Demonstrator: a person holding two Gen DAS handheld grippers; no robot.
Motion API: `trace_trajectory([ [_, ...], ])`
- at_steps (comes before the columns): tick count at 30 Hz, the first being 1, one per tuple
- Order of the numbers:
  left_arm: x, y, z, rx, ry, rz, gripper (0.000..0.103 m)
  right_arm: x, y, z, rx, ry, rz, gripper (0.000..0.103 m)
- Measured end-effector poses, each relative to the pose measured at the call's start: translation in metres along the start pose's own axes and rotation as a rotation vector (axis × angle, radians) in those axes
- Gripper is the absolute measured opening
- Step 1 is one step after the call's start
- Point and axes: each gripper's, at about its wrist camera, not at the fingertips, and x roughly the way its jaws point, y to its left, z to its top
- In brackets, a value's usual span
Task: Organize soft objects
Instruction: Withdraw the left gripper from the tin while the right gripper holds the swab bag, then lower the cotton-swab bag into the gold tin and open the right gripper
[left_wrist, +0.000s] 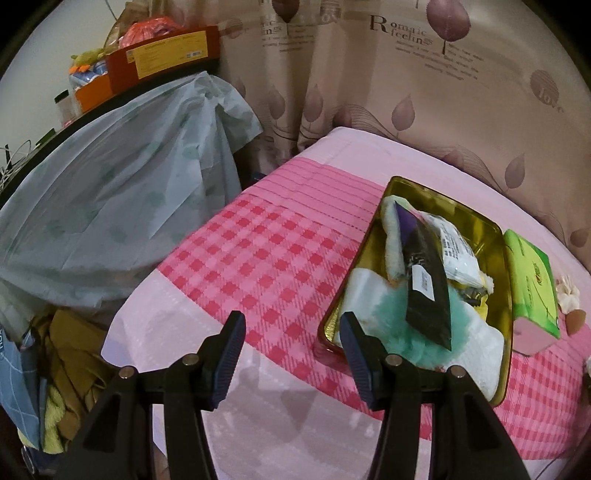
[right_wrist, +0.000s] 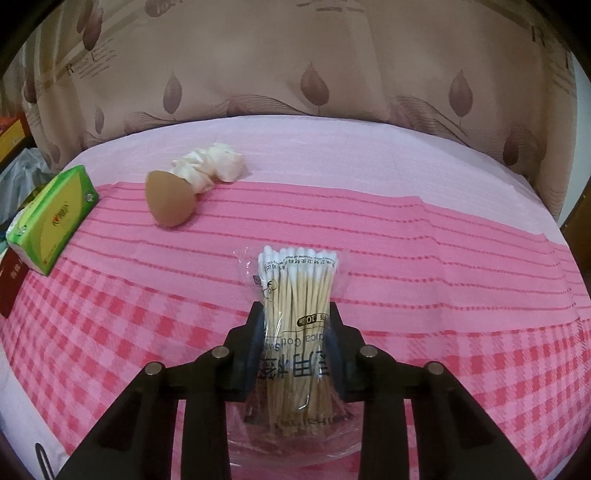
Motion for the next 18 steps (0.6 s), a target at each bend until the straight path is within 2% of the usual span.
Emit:
trace_trajectory([
  [5,0.002,0.002,0.0,-0.009,0.011,0.007,0.054,-0.011,0.029,0.011,-0.018,-0.022,0.066,0.028],
  [9,0.003,0.005,0.0,-0.021,0.015,0.007,0.054,-0.026,0.068,0.027,-0.069,-0.052,0.139,0.028],
  [18,0.004,0.008,-0.001,-0.027,0.009,0.028,0.054,-0.052,0.187,0.058,-0.226,-0.08,0.328,0.028],
])
